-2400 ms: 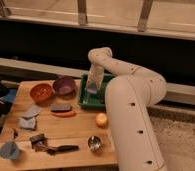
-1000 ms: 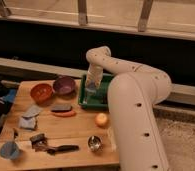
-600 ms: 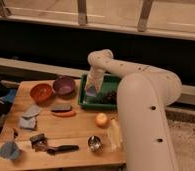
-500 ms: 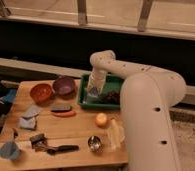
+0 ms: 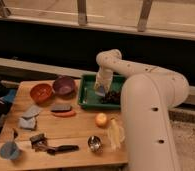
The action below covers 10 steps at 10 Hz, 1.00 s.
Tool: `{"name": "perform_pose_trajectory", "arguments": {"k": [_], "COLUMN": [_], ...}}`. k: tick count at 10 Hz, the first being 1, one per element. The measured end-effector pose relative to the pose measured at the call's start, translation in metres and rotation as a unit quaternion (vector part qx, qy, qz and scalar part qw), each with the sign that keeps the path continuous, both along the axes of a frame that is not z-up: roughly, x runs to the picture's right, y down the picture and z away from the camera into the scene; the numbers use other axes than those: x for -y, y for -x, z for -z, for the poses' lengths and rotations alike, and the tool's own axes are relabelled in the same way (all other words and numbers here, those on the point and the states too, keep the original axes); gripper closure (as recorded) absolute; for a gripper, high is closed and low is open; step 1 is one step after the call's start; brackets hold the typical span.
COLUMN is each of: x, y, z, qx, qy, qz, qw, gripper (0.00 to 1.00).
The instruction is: Wipe tray with sponge
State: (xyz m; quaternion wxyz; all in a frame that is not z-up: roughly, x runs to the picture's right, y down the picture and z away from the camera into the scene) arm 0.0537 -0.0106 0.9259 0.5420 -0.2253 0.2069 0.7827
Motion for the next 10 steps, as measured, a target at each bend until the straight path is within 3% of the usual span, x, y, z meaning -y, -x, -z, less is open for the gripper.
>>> {"name": "perform_pose_trajectory", "arguments": {"k": [3,4,8,10], "x": [0.01,0.006,-0.032,-0.047], "y": [0.027,0.033,0.051,0.04], "z": [-0.025,-0.025,0.004,0.018], "qx": [0.006,0.01,0.039,0.04], "qy": [-0.008,-0.006,0.02,0.037], "qz": [-0.004,-0.004,0.016,0.019], "qw": [0.9999,0.9999,0.9989,0.9983], "gripper": [1.0,1.0,1.0,1.0]}}
